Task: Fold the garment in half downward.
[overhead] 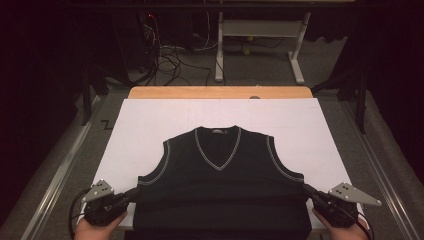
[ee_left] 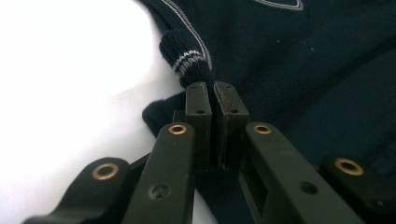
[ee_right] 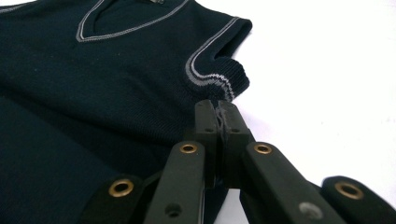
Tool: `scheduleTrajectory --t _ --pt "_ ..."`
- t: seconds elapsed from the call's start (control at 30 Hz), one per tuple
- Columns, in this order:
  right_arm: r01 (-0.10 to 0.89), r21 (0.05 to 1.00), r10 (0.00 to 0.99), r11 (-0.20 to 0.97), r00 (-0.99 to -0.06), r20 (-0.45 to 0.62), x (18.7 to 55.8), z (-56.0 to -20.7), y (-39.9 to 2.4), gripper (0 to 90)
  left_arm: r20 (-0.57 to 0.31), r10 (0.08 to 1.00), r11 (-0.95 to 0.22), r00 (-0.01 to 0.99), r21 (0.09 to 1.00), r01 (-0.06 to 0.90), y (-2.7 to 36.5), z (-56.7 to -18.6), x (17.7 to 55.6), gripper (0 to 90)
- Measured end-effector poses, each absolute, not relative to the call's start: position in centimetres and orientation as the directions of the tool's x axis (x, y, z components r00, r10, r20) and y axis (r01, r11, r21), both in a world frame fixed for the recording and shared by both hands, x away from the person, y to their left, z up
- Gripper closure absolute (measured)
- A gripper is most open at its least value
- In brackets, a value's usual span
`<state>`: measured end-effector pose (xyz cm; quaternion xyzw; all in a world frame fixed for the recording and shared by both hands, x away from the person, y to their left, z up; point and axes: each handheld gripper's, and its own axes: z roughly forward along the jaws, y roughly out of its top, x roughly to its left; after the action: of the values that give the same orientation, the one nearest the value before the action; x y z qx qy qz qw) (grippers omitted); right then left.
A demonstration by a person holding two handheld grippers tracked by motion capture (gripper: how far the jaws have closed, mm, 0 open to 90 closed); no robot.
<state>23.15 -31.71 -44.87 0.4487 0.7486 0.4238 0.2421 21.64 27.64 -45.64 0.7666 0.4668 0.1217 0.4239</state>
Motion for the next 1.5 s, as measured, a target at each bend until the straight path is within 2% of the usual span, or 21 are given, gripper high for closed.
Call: scheduleTrajectory --t 0.1,0.27,0.33,0.43,0.5,0.6,0.67,0.8,0.93,1.0,1.17,1.33,1.4,1.5 --pt "0.465 0.852 0.875 0.241 -0.483 0.016 22.5 -44.9 -31.8 89.4 -0.208 0.817 -0.209 0.538 0.763 0.612 27.8 -45.7 21.2 81.1" --pt "0.478 0.842 0.874 0.252 -0.485 0.014 22.1 -45.2 -31.9 89.2 -0.158 0.821 -0.272 0.548 0.736 0.62 27.2 -46.4 21.5 80.2" --pt "0.477 0.842 0.873 0.254 -0.487 0.013 22.2 -45.4 -31.9 88.4 -0.167 0.82 -0.268 0.547 0.733 0.626 27.3 -46.6 21.7 77.8" --pt "0.478 0.842 0.872 0.252 -0.488 0.016 22.4 -45.6 -31.8 83.8 -0.173 0.825 -0.254 0.537 0.737 0.627 27.5 -46.8 22.0 66.8" --pt "0.48 0.841 0.873 0.25 -0.488 0.019 22.4 -45.6 -31.8 78.8 -0.177 0.818 -0.256 0.548 0.74 0.622 27.5 -46.9 22.0 60.8" --pt "0.482 0.844 0.876 0.236 -0.482 0.03 22.6 -45.7 -31.8 70.1 -0.164 0.824 -0.255 0.543 0.748 0.613 27.3 -47.0 22.2 46.7" --pt "0.483 0.846 0.879 0.228 -0.476 0.035 22.7 -45.6 -31.8 63.9 -0.185 0.805 -0.246 0.564 0.761 0.6 27.2 -46.9 22.3 39.9" --pt "0.471 0.856 0.879 0.214 -0.475 0.042 22.9 -45.5 -31.7 54.7 -0.161 0.796 -0.237 0.583 0.803 0.546 26.9 -46.7 22.4 28.4" --pt "0.455 0.864 0.878 0.216 -0.478 0.032 23.2 -45.6 -31.4 43.3 -0.147 0.805 -0.234 0.574 0.812 0.535 26.5 -46.8 22.7 16.9" --pt "0.447 0.869 0.879 0.212 -0.476 0.03 23.4 -45.7 -31.3 36.1 -0.147 0.807 -0.228 0.573 0.817 0.53 26.3 -46.9 23.0 13.4" --pt "0.431 0.88 0.877 0.198 -0.479 0.036 23.8 -45.9 -31.0 20.2 -0.145 0.793 -0.227 0.591 0.83 0.509 26.0 -46.9 23.6 11.7" --pt "0.424 0.884 0.872 0.194 -0.488 0.043 24.4 -46.1 -30.5 7.4 -0.147 0.799 -0.217 0.584 0.834 0.507 25.6 -47.0 24.1 0.0" --pt "0.431 0.883 0.873 0.187 -0.485 0.052 24.7 -46.1 -30.3 0.1 -0.151 0.799 -0.209 0.582 0.838 0.504 25.5 -46.9 24.3 0.0" --pt "0.436 0.882 0.877 0.178 -0.477 0.059 25.2 -46.0 -30.0 0.1 -0.14 0.803 -0.206 0.579 0.847 0.489 25.3 -46.6 24.5 0.0"
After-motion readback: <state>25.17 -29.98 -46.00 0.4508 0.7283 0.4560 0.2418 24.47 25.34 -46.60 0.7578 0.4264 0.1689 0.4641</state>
